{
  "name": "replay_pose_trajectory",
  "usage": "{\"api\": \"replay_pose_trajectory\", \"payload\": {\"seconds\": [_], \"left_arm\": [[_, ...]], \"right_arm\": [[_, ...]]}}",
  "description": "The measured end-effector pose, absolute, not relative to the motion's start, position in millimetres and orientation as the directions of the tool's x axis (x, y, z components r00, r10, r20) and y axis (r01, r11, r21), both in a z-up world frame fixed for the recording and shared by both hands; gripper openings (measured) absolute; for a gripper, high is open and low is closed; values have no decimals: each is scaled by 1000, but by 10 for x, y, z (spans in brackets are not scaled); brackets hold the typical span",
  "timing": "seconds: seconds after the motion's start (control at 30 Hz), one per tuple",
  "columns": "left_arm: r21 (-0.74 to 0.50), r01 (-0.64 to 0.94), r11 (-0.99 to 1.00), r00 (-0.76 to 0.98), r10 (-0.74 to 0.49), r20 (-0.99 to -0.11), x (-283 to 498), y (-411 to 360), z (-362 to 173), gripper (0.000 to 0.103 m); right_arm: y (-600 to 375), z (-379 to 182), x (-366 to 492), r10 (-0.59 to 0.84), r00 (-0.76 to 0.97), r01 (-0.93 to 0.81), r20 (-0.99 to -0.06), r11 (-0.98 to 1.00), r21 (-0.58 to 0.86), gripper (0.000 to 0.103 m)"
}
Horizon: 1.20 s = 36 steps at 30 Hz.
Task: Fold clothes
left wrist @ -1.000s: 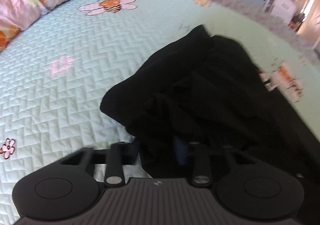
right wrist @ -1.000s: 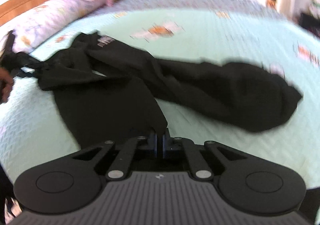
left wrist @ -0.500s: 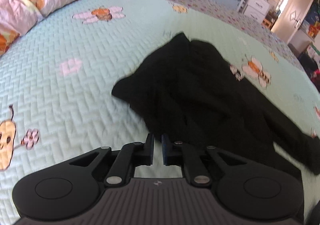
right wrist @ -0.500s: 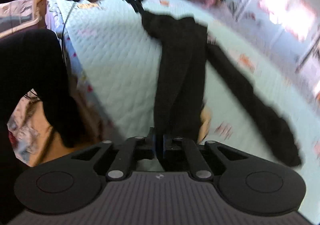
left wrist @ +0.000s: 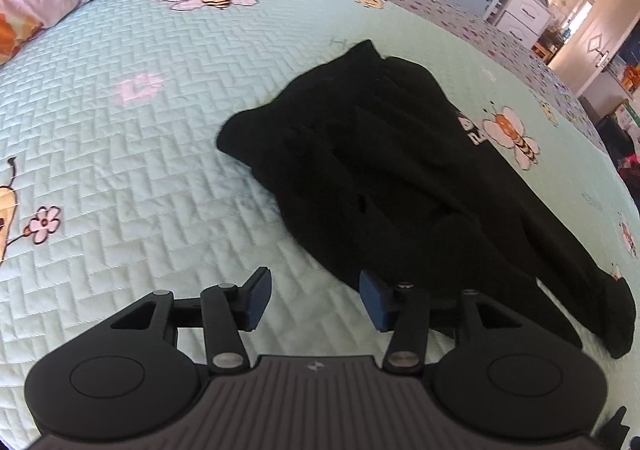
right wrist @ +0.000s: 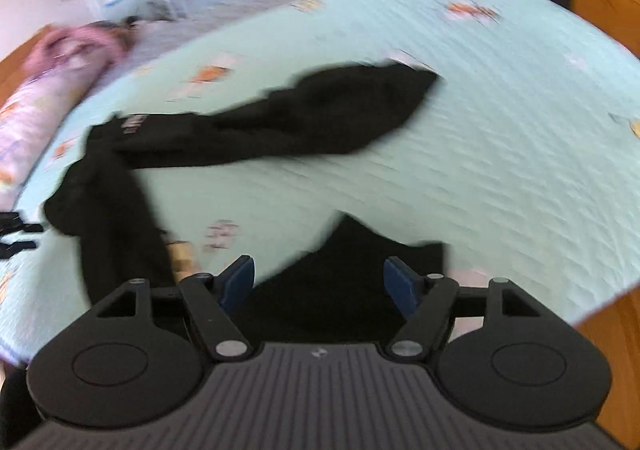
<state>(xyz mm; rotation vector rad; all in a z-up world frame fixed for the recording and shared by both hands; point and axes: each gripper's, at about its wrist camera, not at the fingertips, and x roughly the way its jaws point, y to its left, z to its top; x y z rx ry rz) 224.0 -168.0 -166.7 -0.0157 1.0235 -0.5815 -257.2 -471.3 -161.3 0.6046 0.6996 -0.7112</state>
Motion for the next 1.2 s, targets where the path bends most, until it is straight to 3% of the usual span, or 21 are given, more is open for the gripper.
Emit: {"api": "replay_pose_trajectory", "payload": {"seconds": [0.13, 0.4, 0.43, 0.47, 0.5, 0.7, 0.83, 0.97, 1.07, 1.2], "left_arm": [[-270, 457, 847, 373, -458, -807, 2206, -1723, -1702, 55], [-258, 456, 852, 359, -441, -823, 2087, -1799, -1749, 57], [-258, 458, 851, 358, -442, -822, 2061, -1809, -1746, 57], [-258, 460, 849, 356, -443, -823, 2035, -1821, -1746, 58], [-256, 464, 848, 354, -442, -824, 2009, -1835, -1749, 58], [-254, 476, 842, 342, -444, -828, 1853, -1884, -1751, 58], [-261, 478, 839, 344, -452, -823, 1785, -1886, -1728, 58], [-265, 473, 840, 340, -451, -825, 1722, -1899, -1775, 60], [-279, 473, 836, 321, -458, -829, 1641, -1927, -1833, 60], [-290, 483, 826, 302, -468, -831, 1525, -1947, -1878, 60]], "right_arm": [[-4824, -1811, -2749, -445, 493, 804, -747, 561, 197, 73], [-5083, -2170, -3020, -405, 564, 803, -719, 473, 363, 69], [-5085, -2174, -2995, -406, 576, 794, -709, 485, 367, 63], [-5086, -2178, -2970, -407, 588, 785, -699, 497, 370, 44], [-5123, -2182, -2918, -389, 603, 769, -696, 515, 378, 10], [-5031, -1965, -2854, -318, 733, 617, -601, 683, 391, 8], [-4663, -1627, -3034, -140, 828, 365, -543, 870, 332, 8], [-4227, -1528, -3159, -16, 731, 191, -682, 965, 182, 8], [-4049, -1579, -3260, 56, 676, 137, -734, 970, 201, 9], [-3844, -1547, -3386, 140, 686, 98, -714, 954, 282, 9]]}}
